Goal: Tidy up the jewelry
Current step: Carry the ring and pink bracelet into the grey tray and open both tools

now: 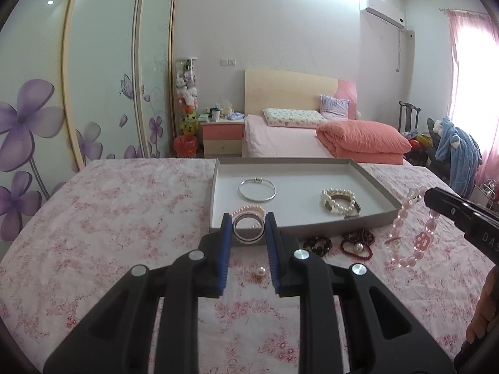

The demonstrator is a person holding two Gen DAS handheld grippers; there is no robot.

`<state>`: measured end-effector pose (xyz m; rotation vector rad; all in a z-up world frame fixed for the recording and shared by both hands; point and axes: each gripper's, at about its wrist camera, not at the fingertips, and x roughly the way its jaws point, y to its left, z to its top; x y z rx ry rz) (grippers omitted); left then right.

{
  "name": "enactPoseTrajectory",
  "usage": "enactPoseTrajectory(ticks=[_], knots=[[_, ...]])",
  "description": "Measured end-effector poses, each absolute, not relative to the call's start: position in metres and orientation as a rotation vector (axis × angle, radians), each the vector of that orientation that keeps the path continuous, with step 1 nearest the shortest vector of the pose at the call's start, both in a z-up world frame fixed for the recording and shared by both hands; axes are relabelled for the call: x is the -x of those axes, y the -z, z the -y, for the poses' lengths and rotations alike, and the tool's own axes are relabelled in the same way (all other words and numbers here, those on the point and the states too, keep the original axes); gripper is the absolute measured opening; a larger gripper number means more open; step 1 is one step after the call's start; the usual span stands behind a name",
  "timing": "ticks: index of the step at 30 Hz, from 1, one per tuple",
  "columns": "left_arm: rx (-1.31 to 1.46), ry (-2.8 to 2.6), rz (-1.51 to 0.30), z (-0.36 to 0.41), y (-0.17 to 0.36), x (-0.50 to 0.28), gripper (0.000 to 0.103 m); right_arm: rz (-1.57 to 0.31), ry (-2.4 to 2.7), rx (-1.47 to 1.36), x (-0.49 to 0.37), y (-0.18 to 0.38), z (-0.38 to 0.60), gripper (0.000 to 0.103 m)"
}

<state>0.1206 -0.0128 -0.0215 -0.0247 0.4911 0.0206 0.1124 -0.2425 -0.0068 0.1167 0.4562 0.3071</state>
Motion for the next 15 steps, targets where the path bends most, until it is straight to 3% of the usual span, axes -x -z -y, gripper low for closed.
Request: enactPoseTrajectory(ticks=[15], knots=[[-0.01, -0.005, -0.423, 0.027, -0.001, -0.125, 0.022, -0.298, -0.284, -0.079, -0.114, -0.029, 0.236, 0.014]])
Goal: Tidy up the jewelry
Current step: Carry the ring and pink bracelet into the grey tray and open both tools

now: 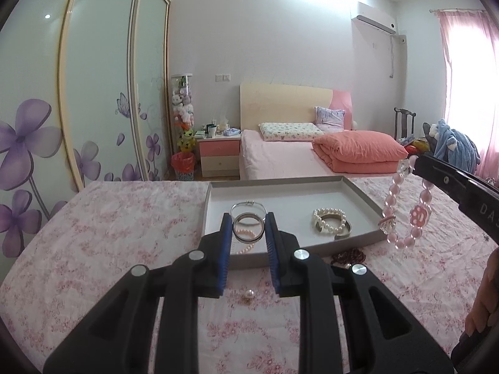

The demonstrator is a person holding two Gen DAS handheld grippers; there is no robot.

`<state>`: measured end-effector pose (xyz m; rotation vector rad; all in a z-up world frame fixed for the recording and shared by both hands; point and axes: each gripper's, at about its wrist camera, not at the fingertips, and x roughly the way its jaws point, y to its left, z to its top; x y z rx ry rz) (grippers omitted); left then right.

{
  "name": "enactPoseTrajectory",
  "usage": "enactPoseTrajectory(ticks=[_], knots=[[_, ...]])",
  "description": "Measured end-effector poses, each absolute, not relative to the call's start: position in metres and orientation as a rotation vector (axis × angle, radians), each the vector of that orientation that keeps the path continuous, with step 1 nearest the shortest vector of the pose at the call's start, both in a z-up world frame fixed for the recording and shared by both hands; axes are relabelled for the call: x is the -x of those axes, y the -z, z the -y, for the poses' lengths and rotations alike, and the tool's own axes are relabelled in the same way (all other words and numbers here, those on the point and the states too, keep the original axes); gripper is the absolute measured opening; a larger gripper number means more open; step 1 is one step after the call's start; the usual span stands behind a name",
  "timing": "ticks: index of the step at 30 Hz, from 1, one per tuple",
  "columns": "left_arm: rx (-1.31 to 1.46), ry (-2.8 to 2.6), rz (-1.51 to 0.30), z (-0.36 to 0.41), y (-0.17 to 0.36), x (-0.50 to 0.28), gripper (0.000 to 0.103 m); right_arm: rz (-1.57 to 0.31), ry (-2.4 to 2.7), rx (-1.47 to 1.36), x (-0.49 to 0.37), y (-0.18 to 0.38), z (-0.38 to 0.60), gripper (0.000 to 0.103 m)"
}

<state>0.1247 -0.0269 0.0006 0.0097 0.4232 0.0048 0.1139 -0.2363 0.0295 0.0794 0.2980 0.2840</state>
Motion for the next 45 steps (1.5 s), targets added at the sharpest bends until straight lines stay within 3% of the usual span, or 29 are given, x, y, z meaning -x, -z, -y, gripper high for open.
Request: enactPoseTrajectory(ticks=[21, 41, 45], knots=[[-0.019, 0.031, -0.44, 0.034, 0.002, -0.194, 0.022, -0.302, -0.273, -0.105, -0.178, -0.036, 0.225, 0.014], [-0.012, 0.056, -0.591, 0.031, 0.053, -0.278, 0.023, -0.58, -0.301, -0.203, -0.276, 0.023, 0.218, 0.015], [-0.004, 0.048, -0.592, 0.028, 0.056, -0.281, 0.031, -0.573, -0.276, -0.217, -0.274, 0.026, 0.226, 0.032]])
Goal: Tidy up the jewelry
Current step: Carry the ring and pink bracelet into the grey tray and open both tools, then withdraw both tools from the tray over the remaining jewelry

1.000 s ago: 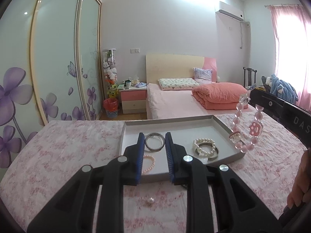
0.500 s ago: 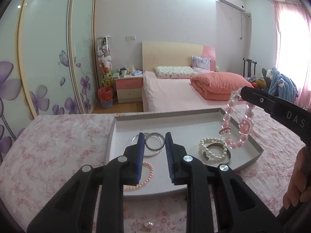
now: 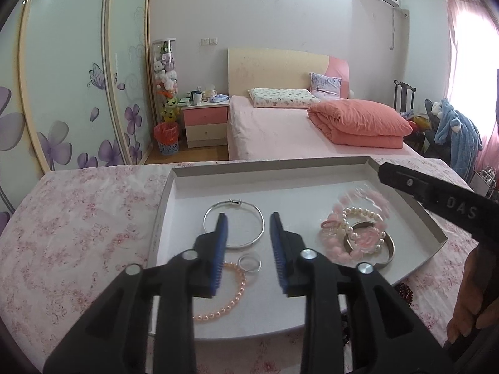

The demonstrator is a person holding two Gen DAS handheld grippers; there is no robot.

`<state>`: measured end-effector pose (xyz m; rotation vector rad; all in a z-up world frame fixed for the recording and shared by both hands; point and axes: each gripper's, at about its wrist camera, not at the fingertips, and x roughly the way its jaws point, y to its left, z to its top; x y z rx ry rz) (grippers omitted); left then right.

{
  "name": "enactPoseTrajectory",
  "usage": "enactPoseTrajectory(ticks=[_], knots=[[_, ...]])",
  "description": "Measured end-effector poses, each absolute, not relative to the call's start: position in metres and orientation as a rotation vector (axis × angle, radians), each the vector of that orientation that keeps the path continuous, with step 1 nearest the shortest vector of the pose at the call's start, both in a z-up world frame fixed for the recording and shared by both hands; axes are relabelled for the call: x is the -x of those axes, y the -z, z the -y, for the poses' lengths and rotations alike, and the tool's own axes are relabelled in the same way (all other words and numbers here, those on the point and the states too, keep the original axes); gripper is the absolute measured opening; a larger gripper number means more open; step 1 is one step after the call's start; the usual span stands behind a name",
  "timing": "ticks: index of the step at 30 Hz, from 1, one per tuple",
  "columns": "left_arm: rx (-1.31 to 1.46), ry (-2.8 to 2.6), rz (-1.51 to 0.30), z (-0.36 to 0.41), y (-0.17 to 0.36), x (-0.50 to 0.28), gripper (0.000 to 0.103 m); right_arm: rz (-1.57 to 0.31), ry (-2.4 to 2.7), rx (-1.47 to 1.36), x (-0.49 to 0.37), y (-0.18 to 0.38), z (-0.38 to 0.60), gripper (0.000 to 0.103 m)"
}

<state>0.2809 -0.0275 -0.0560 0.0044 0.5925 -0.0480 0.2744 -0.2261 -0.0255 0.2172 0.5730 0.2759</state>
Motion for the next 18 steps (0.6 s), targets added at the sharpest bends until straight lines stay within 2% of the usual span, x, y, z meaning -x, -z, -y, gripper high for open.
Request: enactPoseTrajectory(ticks=[12, 18], knots=[[-0.001, 0.014, -0.561, 0.019, 0.043, -0.266, 0.032, -0.531, -0.253, -0.21, -0.261, 0.012, 0.236, 0.032], [-0.001, 0.011, -0.547, 0.009, 0.033, -0.239, 0.038, -0.54, -0.253, -0.185, -0.24, 0.011, 0.243, 0.032]])
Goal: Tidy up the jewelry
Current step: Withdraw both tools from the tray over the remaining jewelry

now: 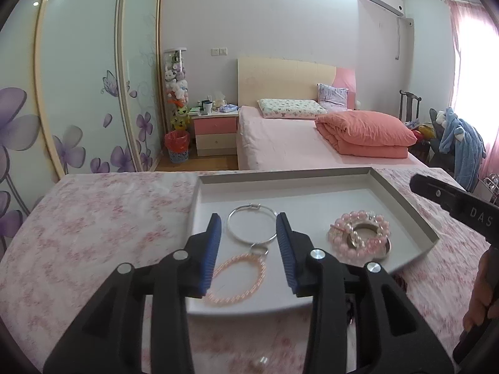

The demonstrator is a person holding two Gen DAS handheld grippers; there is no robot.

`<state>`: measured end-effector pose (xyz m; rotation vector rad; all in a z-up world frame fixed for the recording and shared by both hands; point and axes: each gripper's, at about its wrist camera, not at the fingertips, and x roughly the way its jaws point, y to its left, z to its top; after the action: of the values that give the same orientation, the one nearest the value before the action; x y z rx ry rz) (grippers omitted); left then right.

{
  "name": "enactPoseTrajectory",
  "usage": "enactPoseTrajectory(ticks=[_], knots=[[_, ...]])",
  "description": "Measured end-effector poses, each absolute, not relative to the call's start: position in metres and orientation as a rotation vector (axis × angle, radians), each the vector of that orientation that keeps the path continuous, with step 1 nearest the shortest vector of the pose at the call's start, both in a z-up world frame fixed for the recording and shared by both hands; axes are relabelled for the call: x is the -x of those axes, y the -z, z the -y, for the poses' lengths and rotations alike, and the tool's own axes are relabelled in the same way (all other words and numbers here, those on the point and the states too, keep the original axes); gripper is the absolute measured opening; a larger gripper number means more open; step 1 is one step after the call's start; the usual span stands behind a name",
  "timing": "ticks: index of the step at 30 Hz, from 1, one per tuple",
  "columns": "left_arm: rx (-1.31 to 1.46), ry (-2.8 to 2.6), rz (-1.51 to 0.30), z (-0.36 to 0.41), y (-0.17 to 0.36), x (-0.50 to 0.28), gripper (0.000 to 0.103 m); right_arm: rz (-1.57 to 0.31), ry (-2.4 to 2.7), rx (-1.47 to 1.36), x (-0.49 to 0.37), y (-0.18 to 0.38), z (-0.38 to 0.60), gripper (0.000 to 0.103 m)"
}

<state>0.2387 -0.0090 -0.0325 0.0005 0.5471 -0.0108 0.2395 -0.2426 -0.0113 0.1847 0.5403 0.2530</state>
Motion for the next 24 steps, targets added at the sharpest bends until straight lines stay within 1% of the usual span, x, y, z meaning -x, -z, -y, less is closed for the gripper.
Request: enactPoseTrajectory(ticks=[3, 6, 8, 10, 20, 22, 24], knots=[[0.009, 0.005, -0.559, -0.003, 0.033, -0.217, 0.041, -0.574, -0.253, -0.163, -0.228, 0.017, 0.247, 0.032], [0.016, 0.001, -0.583, -0.012, 0.037, -0.2, 0.047, -0.641, -0.253, -0.135, -0.22, 0.03, 0.251, 0.032], [0.03, 0.008, -0.612, -0.02, 0.043, -0.189, 0.052, -0.702, -0.259, -0.122, -0.215, 0.044, 0.252, 0.032], [0.043, 0.011, -0.633, -0.026, 0.049, -0.182, 0.055, -0.745, -0.267, -0.116, -0.212, 0.054, 0.251, 0.032], [0.046, 0.028, -0.683, -0.029, 0.064, -0.168, 0.056, -0.87, -0.274, -0.115, -0.223, 0.085, 0.237, 0.032], [0.043, 0.031, -0.685, -0.027, 0.065, -0.166, 0.057, -0.871, -0.269, -0.108, -0.225, 0.085, 0.235, 0.037], [0.041, 0.035, -0.688, -0.026, 0.067, -0.165, 0.058, -0.882, -0.272, -0.098, -0.225, 0.088, 0.233, 0.038]])
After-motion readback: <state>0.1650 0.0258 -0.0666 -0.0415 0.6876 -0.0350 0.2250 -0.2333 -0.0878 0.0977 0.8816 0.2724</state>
